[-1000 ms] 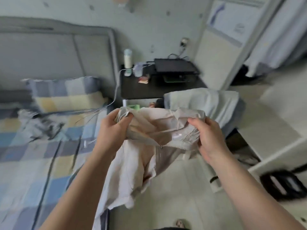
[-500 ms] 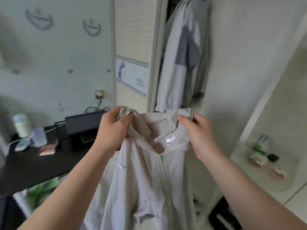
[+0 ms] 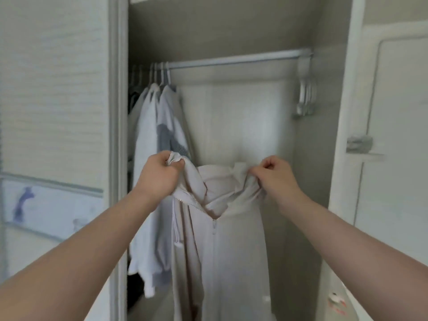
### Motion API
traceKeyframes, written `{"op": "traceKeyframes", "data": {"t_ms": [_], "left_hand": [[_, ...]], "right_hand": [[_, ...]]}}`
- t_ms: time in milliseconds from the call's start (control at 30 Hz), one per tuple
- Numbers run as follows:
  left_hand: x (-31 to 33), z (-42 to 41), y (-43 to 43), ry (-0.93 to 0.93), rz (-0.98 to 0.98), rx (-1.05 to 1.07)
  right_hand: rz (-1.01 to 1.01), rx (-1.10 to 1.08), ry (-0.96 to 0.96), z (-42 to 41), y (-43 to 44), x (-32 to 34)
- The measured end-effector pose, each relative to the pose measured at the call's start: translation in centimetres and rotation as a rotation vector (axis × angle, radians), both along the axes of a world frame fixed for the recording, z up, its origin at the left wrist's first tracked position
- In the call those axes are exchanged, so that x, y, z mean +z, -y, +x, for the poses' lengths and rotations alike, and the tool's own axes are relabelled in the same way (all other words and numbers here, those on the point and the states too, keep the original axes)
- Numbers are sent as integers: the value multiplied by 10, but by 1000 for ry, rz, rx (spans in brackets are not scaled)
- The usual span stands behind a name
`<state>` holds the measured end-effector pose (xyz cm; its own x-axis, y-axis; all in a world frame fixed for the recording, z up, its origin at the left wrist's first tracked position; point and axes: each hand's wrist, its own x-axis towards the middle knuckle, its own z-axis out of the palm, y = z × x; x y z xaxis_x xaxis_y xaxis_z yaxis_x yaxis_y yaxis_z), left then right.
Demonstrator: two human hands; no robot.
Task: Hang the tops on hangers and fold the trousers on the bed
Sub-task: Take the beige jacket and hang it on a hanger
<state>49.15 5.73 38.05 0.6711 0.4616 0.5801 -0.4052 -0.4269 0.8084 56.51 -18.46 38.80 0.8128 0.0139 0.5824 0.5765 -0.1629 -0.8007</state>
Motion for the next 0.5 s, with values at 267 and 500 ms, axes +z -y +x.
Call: {"op": "traceKeyframes", "data": {"t_ms": [267,500], "left_hand": [[102,108,-9,67,138,-51],[158,172,1,114,170,-36]], "right_hand": [[-67,-196,72,58,-15,92],[-681,-586,134,118,-13,165]]}}
